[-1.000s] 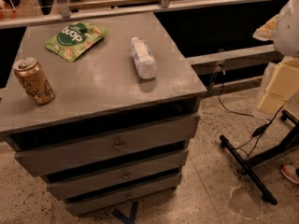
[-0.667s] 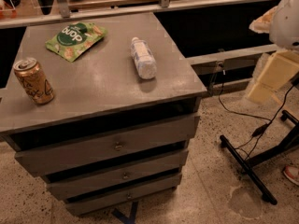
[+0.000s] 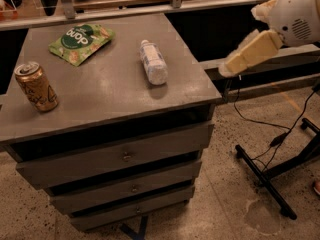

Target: Move green rice chip bag near orange can

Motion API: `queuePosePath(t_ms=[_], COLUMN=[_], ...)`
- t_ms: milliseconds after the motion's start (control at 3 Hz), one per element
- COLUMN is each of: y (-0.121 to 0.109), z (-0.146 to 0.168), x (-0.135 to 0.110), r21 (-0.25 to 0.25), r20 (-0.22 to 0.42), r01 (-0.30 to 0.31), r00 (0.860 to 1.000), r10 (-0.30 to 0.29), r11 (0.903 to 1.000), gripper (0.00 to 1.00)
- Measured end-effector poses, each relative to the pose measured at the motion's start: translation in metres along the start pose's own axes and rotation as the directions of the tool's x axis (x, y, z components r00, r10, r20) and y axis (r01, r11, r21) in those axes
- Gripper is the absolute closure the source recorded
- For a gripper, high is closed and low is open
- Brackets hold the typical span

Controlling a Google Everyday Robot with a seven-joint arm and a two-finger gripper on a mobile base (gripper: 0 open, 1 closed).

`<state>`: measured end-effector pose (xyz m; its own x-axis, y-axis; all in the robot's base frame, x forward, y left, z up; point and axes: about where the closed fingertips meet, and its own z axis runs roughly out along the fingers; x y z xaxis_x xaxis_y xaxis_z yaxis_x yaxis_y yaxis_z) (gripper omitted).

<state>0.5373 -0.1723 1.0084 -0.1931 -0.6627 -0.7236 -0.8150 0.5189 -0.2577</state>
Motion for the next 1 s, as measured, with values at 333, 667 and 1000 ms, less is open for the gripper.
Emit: queuePosePath(t_ms=[333,667,1000], y=[-0.017,-0.024,-0.021], z=[0.037,0.082,0.135], x=[-0.046,-0.084,-0.128], r21=[0.031,0.039,0.004], r20=[0.165,0.232,0.235], r01=[-0.023,0.003,0.033], r00=[0.986,0.973,0.971], r10=[0.017,-0.012,-0.033], r11=[0.9993,0.9992,0.9995], gripper=[0.0,0.0,0.0])
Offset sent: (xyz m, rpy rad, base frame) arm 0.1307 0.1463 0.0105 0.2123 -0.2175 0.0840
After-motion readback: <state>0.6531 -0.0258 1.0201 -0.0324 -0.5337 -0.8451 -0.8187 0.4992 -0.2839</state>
